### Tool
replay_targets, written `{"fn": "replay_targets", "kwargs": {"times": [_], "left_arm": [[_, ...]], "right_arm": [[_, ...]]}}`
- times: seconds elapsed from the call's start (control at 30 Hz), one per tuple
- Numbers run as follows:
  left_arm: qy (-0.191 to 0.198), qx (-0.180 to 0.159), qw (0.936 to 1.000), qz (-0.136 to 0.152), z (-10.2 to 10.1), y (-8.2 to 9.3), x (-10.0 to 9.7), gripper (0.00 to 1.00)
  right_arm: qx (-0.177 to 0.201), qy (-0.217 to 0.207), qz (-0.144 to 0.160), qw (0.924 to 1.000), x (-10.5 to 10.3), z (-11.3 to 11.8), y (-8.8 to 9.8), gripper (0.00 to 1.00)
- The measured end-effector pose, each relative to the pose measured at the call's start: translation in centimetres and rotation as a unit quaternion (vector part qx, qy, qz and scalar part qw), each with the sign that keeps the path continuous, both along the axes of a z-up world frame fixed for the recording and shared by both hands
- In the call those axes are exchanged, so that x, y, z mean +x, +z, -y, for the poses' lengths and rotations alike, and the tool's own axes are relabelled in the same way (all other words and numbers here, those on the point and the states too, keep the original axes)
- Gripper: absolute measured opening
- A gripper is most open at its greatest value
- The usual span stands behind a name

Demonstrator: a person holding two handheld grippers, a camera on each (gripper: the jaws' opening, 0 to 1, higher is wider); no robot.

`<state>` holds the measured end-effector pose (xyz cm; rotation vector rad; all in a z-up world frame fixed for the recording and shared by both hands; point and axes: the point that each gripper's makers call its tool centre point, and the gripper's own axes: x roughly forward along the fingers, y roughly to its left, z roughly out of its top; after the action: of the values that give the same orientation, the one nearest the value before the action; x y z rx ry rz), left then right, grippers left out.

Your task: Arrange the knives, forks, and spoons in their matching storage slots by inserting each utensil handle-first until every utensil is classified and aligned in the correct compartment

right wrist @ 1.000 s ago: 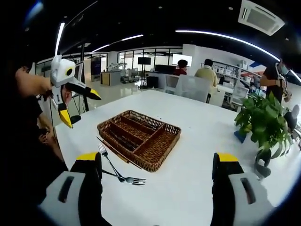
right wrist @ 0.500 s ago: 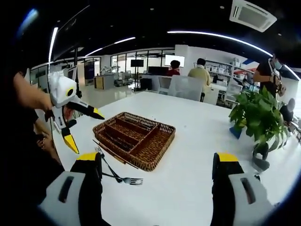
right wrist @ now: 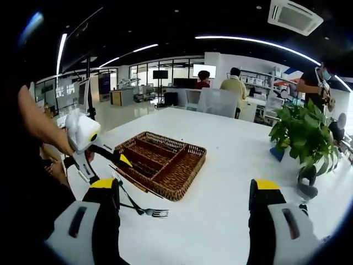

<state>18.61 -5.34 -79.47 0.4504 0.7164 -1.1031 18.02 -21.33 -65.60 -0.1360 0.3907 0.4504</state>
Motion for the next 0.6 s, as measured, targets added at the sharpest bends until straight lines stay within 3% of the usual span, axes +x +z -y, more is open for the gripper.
{"fn": "replay_targets", "kwargs": {"times": [0.17,0.3,0.6], "left_arm": [[-0.001,0.013,0.9997,-0.019,0.0,-2.0,-0.5,0.55],[-0.015,0.021,0.9995,-0.019,0.4,-3.1,-1.0,0.54],[-0.029,0.033,0.9976,-0.054,1.1,-5.0,-2.2,0.29]], "right_arm": [[-0.003,-0.003,-0.004,1.0,-0.2,0.5,-0.5,0.99],[-0.003,-0.007,-0.007,1.0,-0.4,1.0,-0.7,0.99],[0.0,-0.016,-0.005,0.9999,-0.5,1.9,-0.4,0.99]]}}
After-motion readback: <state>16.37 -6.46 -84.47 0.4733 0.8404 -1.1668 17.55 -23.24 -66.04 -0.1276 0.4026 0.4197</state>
